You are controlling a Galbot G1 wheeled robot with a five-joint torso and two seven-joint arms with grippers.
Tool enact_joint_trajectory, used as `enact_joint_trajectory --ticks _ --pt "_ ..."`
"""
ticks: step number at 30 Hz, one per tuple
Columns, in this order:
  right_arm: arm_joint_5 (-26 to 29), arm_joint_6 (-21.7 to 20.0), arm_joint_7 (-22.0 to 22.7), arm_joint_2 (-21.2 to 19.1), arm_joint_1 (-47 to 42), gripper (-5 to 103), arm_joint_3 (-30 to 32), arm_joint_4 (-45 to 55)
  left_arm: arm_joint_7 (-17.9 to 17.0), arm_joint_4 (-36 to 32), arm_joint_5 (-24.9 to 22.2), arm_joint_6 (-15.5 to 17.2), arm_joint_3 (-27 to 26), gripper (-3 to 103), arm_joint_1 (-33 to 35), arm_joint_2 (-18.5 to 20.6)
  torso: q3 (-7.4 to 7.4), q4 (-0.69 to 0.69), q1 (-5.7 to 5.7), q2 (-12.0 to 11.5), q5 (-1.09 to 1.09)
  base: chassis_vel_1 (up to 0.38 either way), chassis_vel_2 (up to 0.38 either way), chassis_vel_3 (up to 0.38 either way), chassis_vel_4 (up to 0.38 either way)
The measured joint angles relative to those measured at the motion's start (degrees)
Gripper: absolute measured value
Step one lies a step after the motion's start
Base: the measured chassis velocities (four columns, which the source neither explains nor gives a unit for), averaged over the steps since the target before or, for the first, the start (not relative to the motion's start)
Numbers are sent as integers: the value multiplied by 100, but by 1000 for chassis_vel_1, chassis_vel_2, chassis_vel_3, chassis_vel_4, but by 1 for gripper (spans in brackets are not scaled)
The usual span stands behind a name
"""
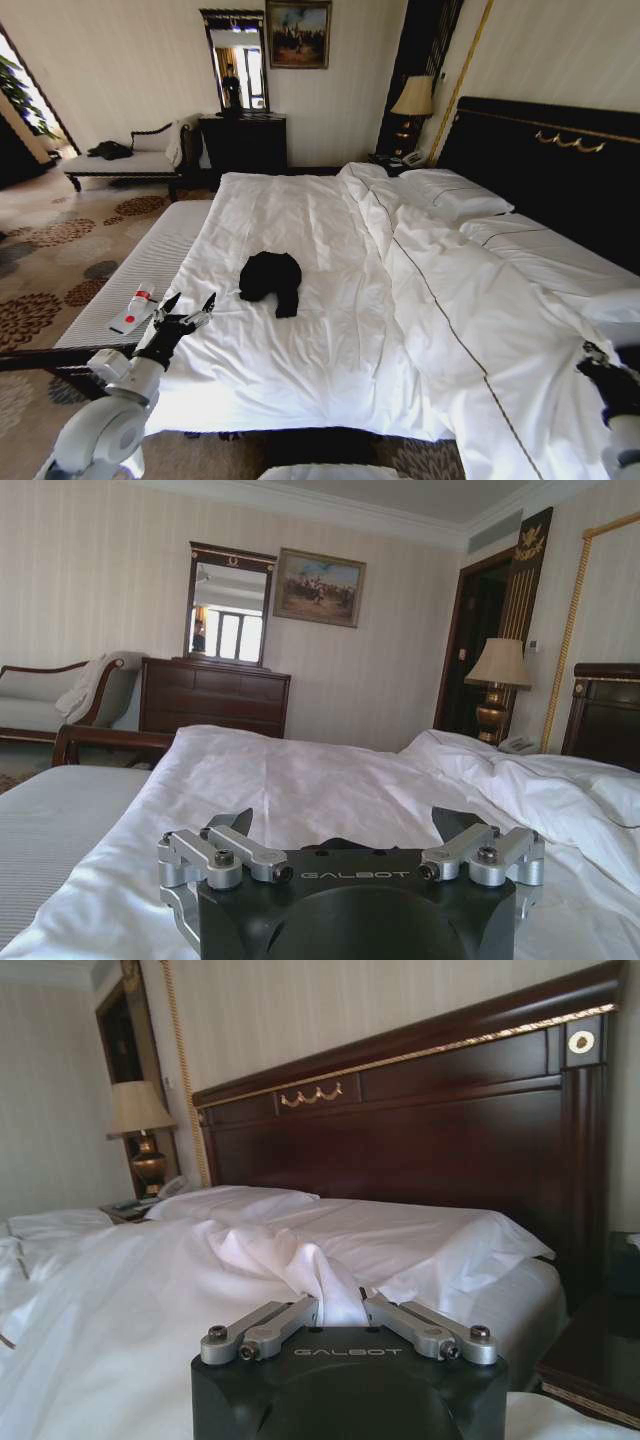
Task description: Fold the clothes on the bed.
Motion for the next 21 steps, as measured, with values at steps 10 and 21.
enact_joint_trajectory --ticks 10,21 --pt "-60 88 -81 -236 348 1 298 -1353 -26 -13 12 21 -21 100 58 24 0 3 0 -1 1 0 0 0 0" --pt "-272 513 -249 -496 609 1 153 -2426 -313 -136 832 155 115 100 -65 228 0 -5 0 1 -2 0 0 0 0"
